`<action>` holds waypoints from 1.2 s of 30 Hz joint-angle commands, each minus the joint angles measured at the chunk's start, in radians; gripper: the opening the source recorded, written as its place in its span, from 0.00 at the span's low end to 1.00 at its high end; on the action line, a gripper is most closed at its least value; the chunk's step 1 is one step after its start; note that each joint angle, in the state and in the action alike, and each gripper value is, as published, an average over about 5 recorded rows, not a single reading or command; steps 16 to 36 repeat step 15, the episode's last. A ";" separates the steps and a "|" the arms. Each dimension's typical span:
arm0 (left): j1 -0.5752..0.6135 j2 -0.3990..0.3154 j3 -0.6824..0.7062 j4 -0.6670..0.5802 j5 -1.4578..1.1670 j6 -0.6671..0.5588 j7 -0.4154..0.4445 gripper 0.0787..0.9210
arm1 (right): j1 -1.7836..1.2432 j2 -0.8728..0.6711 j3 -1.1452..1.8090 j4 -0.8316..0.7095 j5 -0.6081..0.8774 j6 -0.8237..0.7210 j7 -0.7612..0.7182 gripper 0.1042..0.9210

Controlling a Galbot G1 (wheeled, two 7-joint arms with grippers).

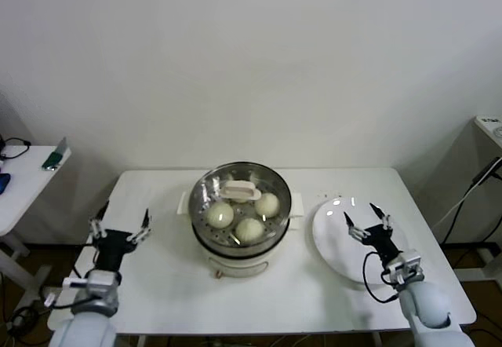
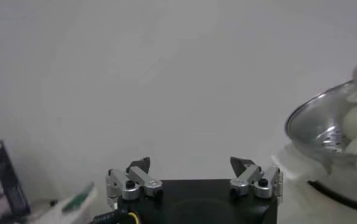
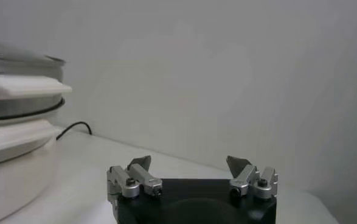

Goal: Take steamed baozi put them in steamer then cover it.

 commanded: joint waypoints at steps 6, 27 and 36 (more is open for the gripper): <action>0.070 -0.119 -0.126 0.165 -0.119 -0.303 0.025 0.88 | -0.005 0.020 0.016 0.030 0.040 0.008 -0.012 0.88; 0.069 -0.107 -0.120 0.179 -0.076 -0.299 0.047 0.88 | -0.017 0.028 0.031 0.025 0.051 0.011 -0.005 0.88; 0.069 -0.107 -0.120 0.179 -0.076 -0.299 0.047 0.88 | -0.017 0.028 0.031 0.025 0.051 0.011 -0.005 0.88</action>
